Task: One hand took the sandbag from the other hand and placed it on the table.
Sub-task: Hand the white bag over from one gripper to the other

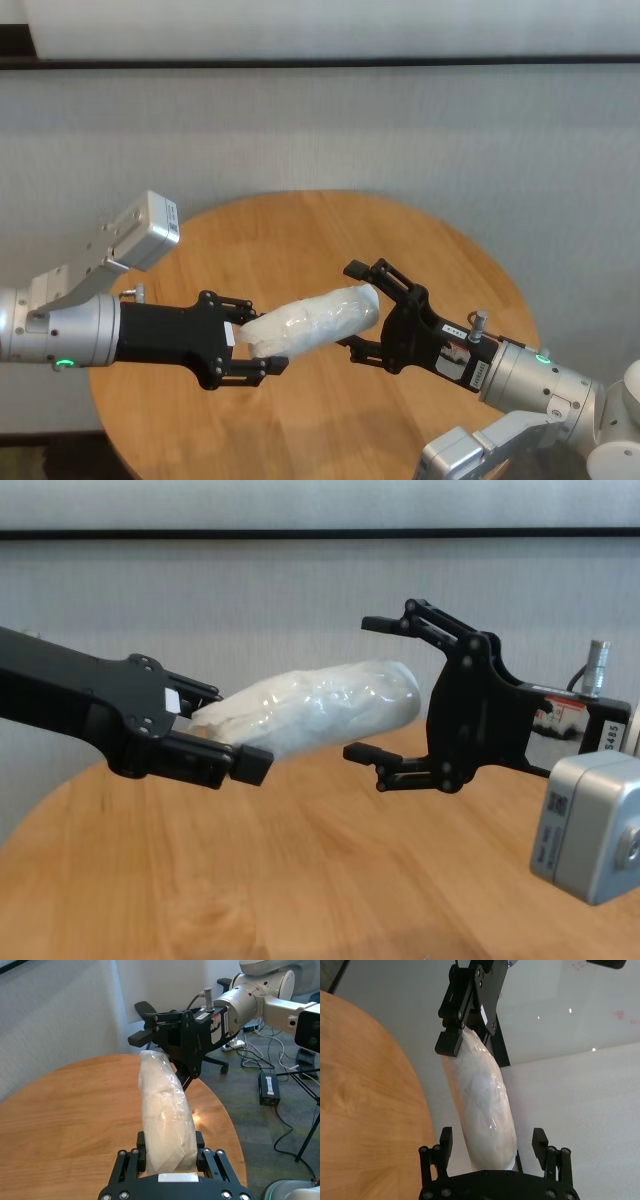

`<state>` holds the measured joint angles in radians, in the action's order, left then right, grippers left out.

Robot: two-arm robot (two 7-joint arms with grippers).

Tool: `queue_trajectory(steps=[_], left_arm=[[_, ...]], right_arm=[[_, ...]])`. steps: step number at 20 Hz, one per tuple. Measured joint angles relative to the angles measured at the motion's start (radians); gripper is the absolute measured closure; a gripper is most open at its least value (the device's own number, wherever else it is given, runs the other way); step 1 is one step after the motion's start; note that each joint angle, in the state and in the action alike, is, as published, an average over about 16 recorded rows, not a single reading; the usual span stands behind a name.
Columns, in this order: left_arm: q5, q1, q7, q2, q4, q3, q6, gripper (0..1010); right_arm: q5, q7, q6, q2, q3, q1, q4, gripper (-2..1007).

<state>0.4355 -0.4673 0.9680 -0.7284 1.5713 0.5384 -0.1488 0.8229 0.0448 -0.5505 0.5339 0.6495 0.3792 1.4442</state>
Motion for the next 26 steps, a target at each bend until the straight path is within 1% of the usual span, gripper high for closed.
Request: queue_trajectory(steps=[6, 11, 15, 23, 26], left_arm=[[0.000, 0.000, 0.000, 0.000, 0.000, 0.000, 0.000, 443], [0.000, 0.000, 0.000, 0.000, 0.000, 0.000, 0.000, 443], [0.000, 0.000, 0.000, 0.000, 0.000, 0.000, 0.000, 442], [0.000, 0.000, 0.000, 0.000, 0.000, 0.000, 0.000, 443], [0.000, 0.000, 0.000, 0.000, 0.000, 0.000, 0.000, 443]], right_arm=[[0.001, 0.001, 0.000, 0.000, 0.000, 0.000, 0.000, 46], [0.001, 0.001, -0.001, 0.000, 0.000, 0.000, 0.000, 129], [0.001, 0.001, -0.001, 0.000, 0.000, 0.000, -0.001, 240], [0.002, 0.001, -0.001, 0.000, 0.000, 0.000, -0.001, 505], [0.002, 0.001, -0.001, 0.000, 0.000, 0.000, -0.001, 581]])
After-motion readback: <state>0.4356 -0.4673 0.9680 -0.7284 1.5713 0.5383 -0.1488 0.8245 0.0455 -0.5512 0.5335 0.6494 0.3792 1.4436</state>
